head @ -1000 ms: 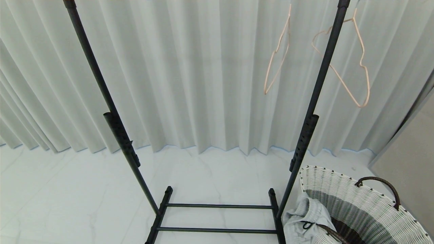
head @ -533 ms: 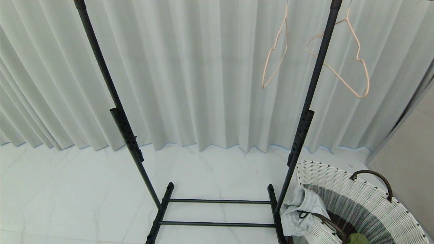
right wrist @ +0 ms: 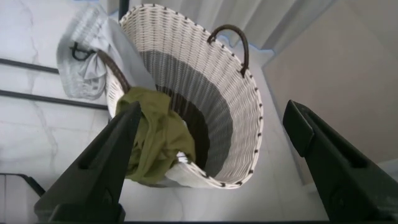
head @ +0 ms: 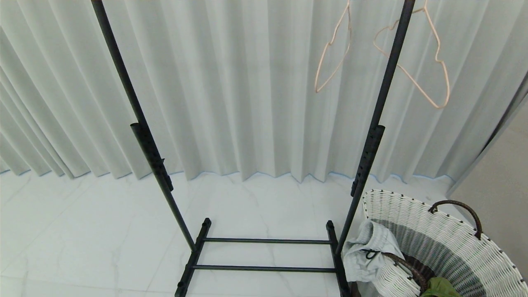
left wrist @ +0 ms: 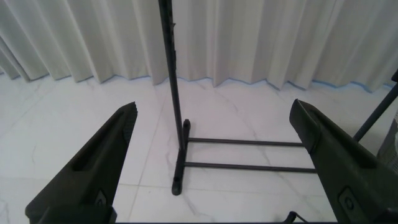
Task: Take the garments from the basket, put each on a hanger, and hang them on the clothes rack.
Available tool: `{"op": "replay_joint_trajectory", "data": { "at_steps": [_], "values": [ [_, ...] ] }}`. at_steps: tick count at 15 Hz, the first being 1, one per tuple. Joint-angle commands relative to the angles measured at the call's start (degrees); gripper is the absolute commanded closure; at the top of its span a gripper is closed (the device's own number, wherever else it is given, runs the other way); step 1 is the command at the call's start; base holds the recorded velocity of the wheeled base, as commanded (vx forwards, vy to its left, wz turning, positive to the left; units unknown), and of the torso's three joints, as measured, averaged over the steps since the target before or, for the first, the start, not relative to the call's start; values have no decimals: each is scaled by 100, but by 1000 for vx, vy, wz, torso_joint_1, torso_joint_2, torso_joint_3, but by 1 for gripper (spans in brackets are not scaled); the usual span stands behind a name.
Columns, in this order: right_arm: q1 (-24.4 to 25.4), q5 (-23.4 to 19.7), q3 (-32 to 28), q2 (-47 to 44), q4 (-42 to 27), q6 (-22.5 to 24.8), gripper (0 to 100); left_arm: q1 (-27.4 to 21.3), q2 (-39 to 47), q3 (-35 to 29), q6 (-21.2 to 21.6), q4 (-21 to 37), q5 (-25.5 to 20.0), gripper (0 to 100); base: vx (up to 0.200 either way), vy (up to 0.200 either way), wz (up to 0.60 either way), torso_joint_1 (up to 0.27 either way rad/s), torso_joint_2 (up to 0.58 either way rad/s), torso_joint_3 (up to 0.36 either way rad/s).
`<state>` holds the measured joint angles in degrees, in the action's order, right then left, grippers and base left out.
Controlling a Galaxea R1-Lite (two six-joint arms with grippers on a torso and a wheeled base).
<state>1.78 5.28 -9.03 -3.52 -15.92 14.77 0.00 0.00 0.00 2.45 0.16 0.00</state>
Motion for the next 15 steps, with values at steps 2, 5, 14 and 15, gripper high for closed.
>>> {"op": "replay_joint_trajectory", "data": {
  "at_steps": [2, 5, 14, 15],
  "values": [
    [-2, 35, -362, -105, 10, 140, 0, 0, 0, 0, -8, 2, 0, 0, 0, 0, 0, -44, 273, 217],
    [138, 17, -1391, -1696, 10, -89, 0, 0, 0, 0, -8, -7, 0, 0, 0, 0, 0, -13, 60, 49],
    [226, 175, -195, -5844, 1785, 1678, 0, 0, 0, 0, -17, 2, 0, 0, 0, 0, 0, 0, 0, 0],
    [323, 175, -169, -6213, 1979, 1731, 0, 0, 9, 0, -17, 2, 0, 0, 0, 0, 0, 0, 0, 0]
  ]
}}
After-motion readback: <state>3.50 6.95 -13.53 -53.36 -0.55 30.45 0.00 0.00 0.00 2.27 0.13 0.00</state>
